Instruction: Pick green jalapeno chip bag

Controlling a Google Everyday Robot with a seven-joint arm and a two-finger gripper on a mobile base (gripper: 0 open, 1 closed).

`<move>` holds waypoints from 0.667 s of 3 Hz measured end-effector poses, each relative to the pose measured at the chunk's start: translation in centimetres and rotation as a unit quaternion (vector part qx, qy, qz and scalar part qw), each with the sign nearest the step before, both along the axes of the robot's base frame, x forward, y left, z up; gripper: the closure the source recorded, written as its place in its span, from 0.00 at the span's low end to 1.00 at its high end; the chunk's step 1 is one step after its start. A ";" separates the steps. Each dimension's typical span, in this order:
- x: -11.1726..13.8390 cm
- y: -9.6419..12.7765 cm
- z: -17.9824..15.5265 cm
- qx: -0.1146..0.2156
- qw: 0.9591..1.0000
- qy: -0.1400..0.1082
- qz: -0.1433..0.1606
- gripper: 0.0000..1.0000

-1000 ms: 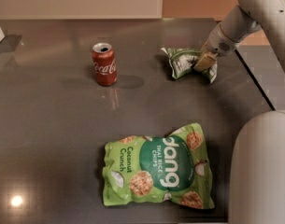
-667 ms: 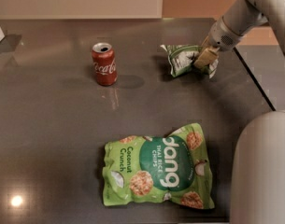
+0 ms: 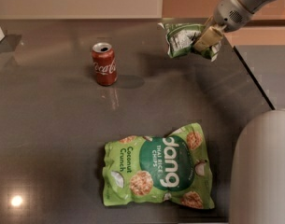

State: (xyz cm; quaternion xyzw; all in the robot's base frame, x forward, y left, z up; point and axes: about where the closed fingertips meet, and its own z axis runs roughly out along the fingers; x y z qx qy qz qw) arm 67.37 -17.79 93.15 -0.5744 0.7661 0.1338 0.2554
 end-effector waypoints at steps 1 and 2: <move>-0.9 1.0 2.8 0.018 1.000 -0.006 0.008 1.00; -0.1 1.4 3.1 0.025 1.000 -0.017 0.004 1.00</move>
Offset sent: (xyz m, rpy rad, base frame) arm -0.0082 0.0095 0.0264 0.0342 -0.0102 0.0145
